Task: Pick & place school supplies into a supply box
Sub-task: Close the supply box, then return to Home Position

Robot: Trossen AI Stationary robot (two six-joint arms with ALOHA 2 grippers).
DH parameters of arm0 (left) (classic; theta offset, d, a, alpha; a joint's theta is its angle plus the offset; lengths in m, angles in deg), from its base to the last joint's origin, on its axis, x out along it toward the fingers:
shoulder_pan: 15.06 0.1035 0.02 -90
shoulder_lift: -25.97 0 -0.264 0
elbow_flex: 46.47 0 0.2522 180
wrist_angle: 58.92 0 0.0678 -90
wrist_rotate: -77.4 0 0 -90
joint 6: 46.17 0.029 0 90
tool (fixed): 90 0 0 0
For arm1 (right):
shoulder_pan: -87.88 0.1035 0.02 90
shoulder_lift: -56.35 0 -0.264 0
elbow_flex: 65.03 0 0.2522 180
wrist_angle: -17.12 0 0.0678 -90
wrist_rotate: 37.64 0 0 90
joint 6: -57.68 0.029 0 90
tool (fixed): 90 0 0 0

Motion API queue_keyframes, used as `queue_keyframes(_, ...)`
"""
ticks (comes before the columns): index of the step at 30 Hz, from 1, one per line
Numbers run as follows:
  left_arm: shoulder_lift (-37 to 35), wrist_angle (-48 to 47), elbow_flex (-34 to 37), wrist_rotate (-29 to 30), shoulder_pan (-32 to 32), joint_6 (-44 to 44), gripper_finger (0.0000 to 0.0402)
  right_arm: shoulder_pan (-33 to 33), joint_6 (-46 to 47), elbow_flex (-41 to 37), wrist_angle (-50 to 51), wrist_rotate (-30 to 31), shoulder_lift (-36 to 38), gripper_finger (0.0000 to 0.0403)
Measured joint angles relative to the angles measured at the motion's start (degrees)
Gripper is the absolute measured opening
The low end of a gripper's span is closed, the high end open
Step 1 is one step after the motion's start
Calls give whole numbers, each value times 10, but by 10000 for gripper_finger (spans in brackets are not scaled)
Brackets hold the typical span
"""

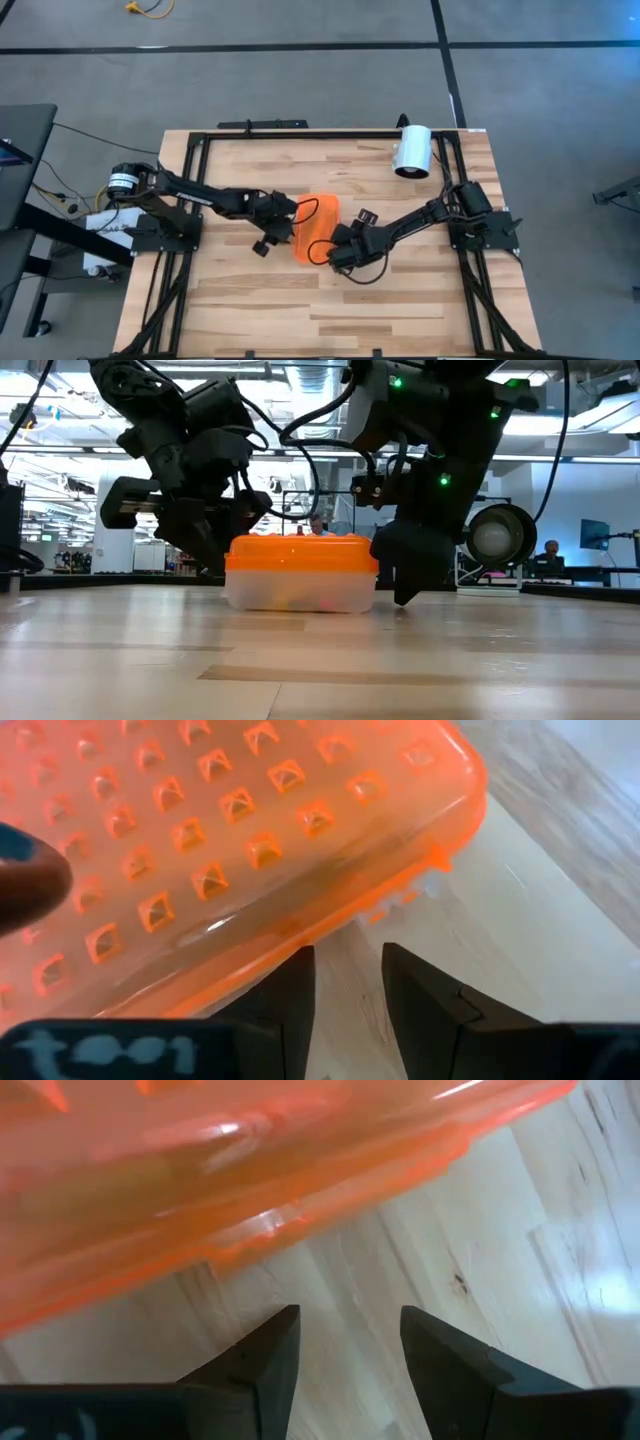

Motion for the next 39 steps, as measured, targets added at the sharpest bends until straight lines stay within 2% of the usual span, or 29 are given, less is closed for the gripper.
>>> queue_keyframes(7, 0, 19, 0, -2, -20, -10, 109, 12, 7, 0, 17, 12, 0, 168)
queue_keyframes(15, 0, 20, 0, 3, -23, -29, 109, 43, 93, 0, 139, 48, 1, 168)
queue_keyframes(19, -4, 17, 0, 4, -22, -46, 109, 74, 92, 0, 169, 77, 1, 168)
queue_keyframes(25, -60, 22, 0, -2, -21, -60, 109, 140, -11, 4, 163, 152, 20, 168)
queue_keyframes(31, -170, 53, -1, 29, -20, -129, 109, 166, -70, 6, 142, 175, 119, 167)
queue_keyframes(34, -234, 71, -2, 40, -20, -173, 109, 175, -146, 6, 84, 182, 177, 160)
queue_keyframes(39, -342, 64, -1, 54, -20, -190, 109, 180, -344, 6, -96, 202, 252, 143)
